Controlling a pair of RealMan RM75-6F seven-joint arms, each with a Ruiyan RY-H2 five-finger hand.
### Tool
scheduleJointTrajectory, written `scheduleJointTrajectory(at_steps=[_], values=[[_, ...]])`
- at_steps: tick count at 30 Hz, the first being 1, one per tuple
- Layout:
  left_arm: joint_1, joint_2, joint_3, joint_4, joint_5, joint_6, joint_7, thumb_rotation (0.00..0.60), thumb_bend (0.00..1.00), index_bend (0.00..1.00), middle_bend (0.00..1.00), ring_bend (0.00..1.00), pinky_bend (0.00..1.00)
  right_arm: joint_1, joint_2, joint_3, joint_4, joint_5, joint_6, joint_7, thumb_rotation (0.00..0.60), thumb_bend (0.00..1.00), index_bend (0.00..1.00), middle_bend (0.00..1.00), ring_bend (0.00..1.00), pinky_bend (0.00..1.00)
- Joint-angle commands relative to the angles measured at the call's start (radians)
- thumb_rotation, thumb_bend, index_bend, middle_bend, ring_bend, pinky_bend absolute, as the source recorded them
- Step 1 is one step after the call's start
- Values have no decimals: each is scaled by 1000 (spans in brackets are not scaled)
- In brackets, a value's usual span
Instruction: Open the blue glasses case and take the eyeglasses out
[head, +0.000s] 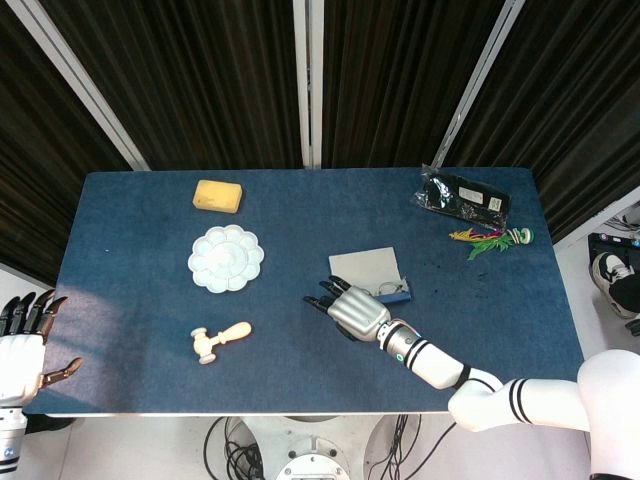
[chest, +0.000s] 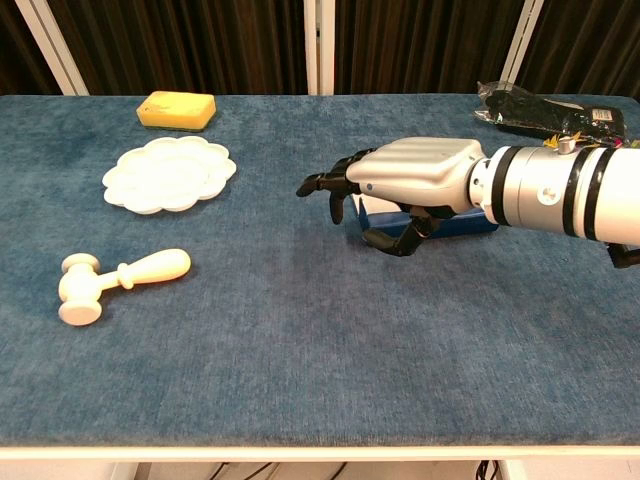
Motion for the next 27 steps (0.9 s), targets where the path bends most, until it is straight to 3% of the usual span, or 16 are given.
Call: scheduleJointTrajectory(at_steps=[1, 10, 15, 19, 27], values=[[2, 0, 1, 2, 0, 1, -4, 600, 37, 146, 65, 0, 0, -3, -6, -3, 10, 11, 1, -31, 600, 526, 3, 272, 0, 0], [14, -4, 6, 10, 2, 12, -13, 600, 37, 146, 65, 0, 0, -100, 133, -70, -85, 24, 99, -114, 600, 525, 8, 313, 0, 0], [10, -4, 4, 5, 6, 11, -8, 600, 37, 147, 65, 0, 0, -175, 210, -74, -131, -48, 204, -29, 600, 526, 9, 240, 0, 0], [5, -1, 0, 2, 9, 8, -4, 600, 36, 147, 65, 0, 0, -242, 266, -59, -129, -41, 273, 60, 600, 542, 9, 250, 0, 0], [-5, -2, -4, 2, 6, -6, -1, 600, 36, 147, 65, 0, 0, -289, 279, -19, -6, 114, 191, 165, 600, 626, 8, 271, 0, 0]])
